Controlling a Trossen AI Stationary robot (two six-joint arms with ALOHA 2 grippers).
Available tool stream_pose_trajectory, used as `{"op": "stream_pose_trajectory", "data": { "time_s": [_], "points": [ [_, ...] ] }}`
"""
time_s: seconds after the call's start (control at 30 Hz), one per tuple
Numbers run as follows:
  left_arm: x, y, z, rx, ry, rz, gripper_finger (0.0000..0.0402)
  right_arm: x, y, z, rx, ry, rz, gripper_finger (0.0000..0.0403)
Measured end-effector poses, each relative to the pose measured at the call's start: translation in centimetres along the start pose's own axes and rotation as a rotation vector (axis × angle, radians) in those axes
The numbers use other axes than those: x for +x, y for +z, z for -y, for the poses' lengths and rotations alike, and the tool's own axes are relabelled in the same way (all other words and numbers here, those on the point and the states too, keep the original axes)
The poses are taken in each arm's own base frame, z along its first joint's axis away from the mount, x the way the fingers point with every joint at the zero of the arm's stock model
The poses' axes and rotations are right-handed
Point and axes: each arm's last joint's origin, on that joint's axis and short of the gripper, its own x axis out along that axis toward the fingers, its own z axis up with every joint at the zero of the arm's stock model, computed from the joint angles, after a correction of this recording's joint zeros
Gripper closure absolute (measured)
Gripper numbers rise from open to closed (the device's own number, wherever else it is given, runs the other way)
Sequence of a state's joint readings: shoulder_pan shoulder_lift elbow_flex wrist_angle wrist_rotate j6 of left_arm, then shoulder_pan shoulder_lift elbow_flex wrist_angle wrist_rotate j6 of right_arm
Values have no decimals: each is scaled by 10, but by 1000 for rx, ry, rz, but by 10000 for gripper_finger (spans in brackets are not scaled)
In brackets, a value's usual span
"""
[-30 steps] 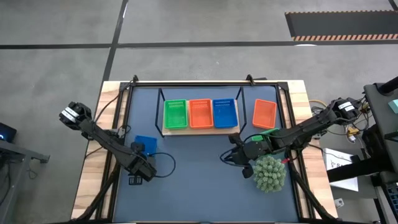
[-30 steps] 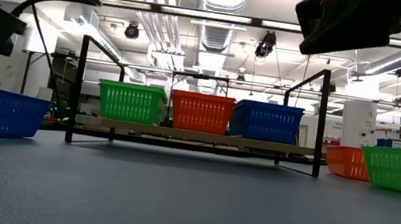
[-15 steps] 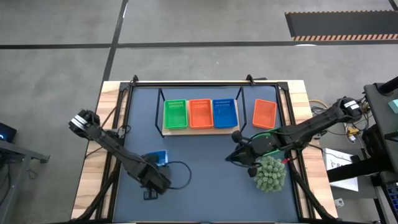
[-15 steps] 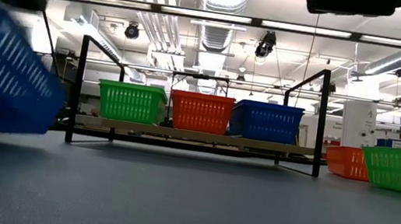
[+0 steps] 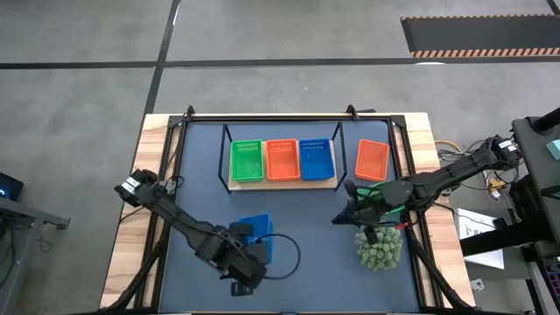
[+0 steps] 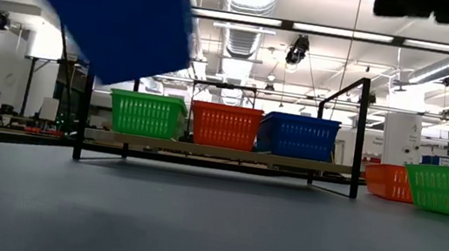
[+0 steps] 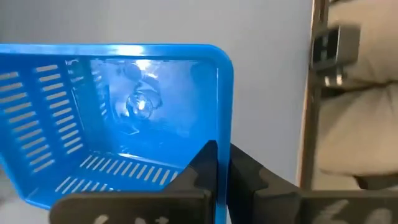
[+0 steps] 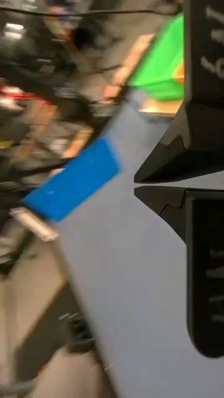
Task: Stack baskets on shelf by color
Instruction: Stack the blue basket on top of the blue basket on the shelf
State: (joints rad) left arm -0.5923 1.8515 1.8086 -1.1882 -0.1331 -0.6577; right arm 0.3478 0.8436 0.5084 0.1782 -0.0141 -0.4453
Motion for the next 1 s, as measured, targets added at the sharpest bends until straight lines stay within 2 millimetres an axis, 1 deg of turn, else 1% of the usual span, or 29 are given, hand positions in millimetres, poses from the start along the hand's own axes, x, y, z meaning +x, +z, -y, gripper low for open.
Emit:
{"op": "stream_pose_trajectory", "data": {
  "time_s": [0.07, 0.17, 0.3, 0.4, 0.57, 0.63, 0.8, 0.9, 1.0],
  "points": [
    [-5, 11, -5, 23, 31, 51, 401, -4, -4, 0, -20, -4, 95, 393],
    [-13, 27, -18, 44, 79, 130, 402, -8, -13, 4, -17, -66, 155, 394],
    [-20, 47, -42, 68, 174, 202, 402, -13, -22, 14, -14, -145, 155, 394],
    [-19, 65, -61, 82, 198, 272, 402, -21, -28, 19, -13, -188, 161, 394],
    [-17, 94, -99, 22, 221, 392, 402, -37, -34, 17, 9, -233, 203, 394],
    [-17, 101, -113, 6, 243, 420, 402, -42, -38, 13, 5, -224, 219, 394],
    [-14, 116, -144, -21, 325, 498, 402, -56, -41, 8, 0, -238, 283, 394],
    [-6, 119, -159, -21, 354, 493, 402, -66, -41, 6, -6, -256, 318, 394],
    [6, 122, -170, -19, 373, 529, 402, -77, -37, 5, -11, -278, 367, 394]
  ]
}}
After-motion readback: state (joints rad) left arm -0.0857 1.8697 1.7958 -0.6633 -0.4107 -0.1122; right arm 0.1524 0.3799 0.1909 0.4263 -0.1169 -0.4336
